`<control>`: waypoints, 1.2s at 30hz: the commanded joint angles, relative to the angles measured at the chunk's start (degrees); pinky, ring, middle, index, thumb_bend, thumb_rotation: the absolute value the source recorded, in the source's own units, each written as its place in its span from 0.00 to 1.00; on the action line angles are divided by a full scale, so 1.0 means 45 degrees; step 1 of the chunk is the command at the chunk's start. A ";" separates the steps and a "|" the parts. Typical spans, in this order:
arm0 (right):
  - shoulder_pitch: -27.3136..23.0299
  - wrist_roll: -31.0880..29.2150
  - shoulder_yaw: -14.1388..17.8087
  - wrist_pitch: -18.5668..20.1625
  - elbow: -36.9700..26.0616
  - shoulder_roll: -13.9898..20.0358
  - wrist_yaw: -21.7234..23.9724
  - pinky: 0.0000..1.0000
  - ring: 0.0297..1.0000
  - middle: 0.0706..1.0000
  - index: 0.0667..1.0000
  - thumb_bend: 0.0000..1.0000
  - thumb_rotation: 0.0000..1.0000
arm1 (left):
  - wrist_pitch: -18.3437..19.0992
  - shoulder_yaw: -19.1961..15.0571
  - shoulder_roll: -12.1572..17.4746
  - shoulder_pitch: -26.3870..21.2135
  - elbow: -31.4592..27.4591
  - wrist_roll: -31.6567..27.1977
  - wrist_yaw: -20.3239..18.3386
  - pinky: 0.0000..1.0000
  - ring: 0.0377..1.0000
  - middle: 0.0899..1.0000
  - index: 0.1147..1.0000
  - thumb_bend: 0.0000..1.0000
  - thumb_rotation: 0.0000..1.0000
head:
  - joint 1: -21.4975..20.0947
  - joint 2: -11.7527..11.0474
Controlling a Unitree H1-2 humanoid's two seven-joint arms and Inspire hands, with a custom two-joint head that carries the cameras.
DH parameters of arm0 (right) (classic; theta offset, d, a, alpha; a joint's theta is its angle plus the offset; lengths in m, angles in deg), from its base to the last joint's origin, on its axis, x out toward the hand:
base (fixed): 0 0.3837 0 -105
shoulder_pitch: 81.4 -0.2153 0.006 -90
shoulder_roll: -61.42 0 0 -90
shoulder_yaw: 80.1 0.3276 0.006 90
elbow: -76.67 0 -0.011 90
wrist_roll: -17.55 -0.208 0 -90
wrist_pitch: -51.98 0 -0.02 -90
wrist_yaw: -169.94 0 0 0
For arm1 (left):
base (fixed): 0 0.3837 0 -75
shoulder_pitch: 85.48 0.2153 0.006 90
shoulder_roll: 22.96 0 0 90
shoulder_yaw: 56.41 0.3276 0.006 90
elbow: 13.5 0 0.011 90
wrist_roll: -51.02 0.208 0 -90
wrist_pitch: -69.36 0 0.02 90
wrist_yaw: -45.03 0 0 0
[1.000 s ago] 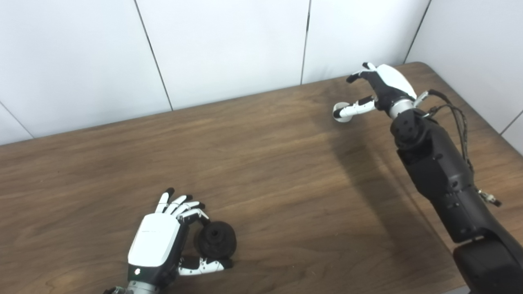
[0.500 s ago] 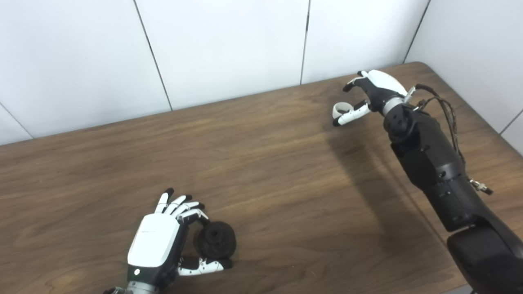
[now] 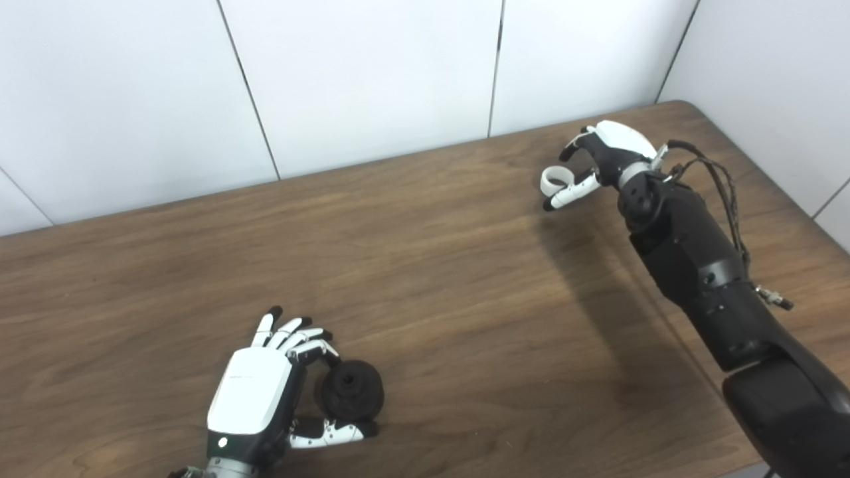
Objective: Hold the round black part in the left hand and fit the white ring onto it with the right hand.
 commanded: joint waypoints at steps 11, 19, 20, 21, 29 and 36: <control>-0.1037 -0.0063 -0.0132 -0.0026 0.0600 0.0238 -0.0936 1.00 1.00 0.96 0.69 0.89 0.30 | 0.0176 -0.0053 0.0162 0.0227 -0.0086 0.0244 -0.0209 1.00 0.87 0.74 0.42 0.52 0.05 | -0.0005 0.0010; -0.1075 -0.0022 -0.0307 0.0005 0.0703 0.0322 -0.0817 1.00 1.00 0.95 0.70 0.89 0.35 | 0.0100 -0.0024 0.0155 0.0204 0.0040 0.0239 -0.0085 1.00 0.87 0.74 0.42 0.52 0.05 | 0.0050 -0.0007; -0.1068 -0.0038 -0.0326 0.0005 0.0681 0.0335 -0.0797 1.00 1.00 0.95 0.70 0.88 0.35 | 0.0101 -0.0025 0.0151 0.0206 0.0048 0.0236 -0.0075 1.00 0.86 0.74 0.42 0.52 0.05 | 0.0050 -0.0007; -0.1061 -0.0055 -0.0339 0.0004 0.0660 0.0344 -0.0794 1.00 1.00 0.94 0.70 0.88 0.35 | 0.0110 -0.0026 0.0148 0.0209 0.0047 0.0236 -0.0079 1.00 0.87 0.74 0.42 0.52 0.05 | 0.0050 -0.0007; -0.0948 -0.0260 -0.0341 -0.0008 0.0494 0.0310 -0.0925 1.00 1.00 0.93 0.68 0.87 0.33 | 0.0155 0.0014 0.0106 0.0208 0.0022 0.0279 -0.0130 1.00 0.87 0.74 0.42 0.52 0.06 | 0.0096 -0.0013; -0.0932 -0.0366 -0.0447 -0.0011 0.0522 0.0327 -0.1000 1.00 1.00 0.91 0.65 0.85 0.29 | 0.0283 0.0018 0.0064 0.0200 -0.0037 0.0420 -0.0209 1.00 0.87 0.74 0.42 0.52 0.06 | 0.0116 -0.0015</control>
